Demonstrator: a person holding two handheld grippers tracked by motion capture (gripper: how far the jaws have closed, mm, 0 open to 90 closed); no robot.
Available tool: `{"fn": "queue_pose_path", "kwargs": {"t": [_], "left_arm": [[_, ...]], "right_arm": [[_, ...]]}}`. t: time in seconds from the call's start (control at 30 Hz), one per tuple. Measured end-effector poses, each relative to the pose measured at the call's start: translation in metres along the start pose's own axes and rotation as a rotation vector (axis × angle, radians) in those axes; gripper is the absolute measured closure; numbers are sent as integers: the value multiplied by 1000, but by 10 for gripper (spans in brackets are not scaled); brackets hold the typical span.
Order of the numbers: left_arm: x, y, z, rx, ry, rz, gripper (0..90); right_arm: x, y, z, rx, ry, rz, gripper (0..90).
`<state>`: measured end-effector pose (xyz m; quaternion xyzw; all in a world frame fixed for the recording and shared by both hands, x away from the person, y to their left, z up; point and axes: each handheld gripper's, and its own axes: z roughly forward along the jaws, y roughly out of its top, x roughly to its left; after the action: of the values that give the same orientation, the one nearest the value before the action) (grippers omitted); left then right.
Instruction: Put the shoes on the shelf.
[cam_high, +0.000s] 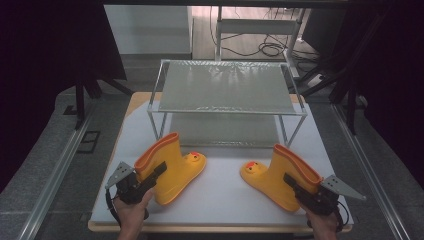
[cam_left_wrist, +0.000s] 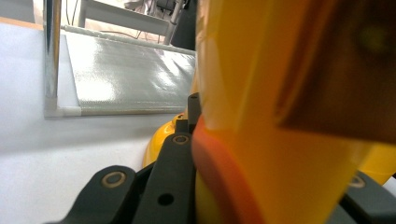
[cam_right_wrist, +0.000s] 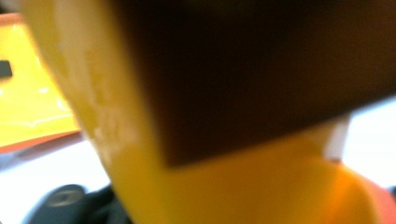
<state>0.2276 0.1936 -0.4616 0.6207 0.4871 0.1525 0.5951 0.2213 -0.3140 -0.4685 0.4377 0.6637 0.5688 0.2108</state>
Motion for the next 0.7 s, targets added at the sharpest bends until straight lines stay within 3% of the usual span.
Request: {"fn": "queue_pose_path", "kwargs": {"t": [0.17, 0.23, 0.27, 0.4, 0.43, 0.7], "left_arm": [[-2, 5, -3, -14, -9, 2, 850], [-4, 9, -6, -21, -18, -2, 850], [-5, 11, -8, -26, -24, -6, 851], [-8, 19, -14, -50, -53, -28, 851], [-9, 22, -15, -58, -62, -30, 851], [-18, 40, -23, -108, -121, -49, 852]], "right_arm": [[3, 4, 1, -19, 9, 13, 858], [4, 7, 1, -47, 35, 43, 862], [5, 13, -1, -85, 74, 81, 863], [10, 25, -6, -128, 104, 91, 863], [14, 33, -8, -156, 107, 86, 862], [13, 43, -14, -212, 109, 126, 862]]}}
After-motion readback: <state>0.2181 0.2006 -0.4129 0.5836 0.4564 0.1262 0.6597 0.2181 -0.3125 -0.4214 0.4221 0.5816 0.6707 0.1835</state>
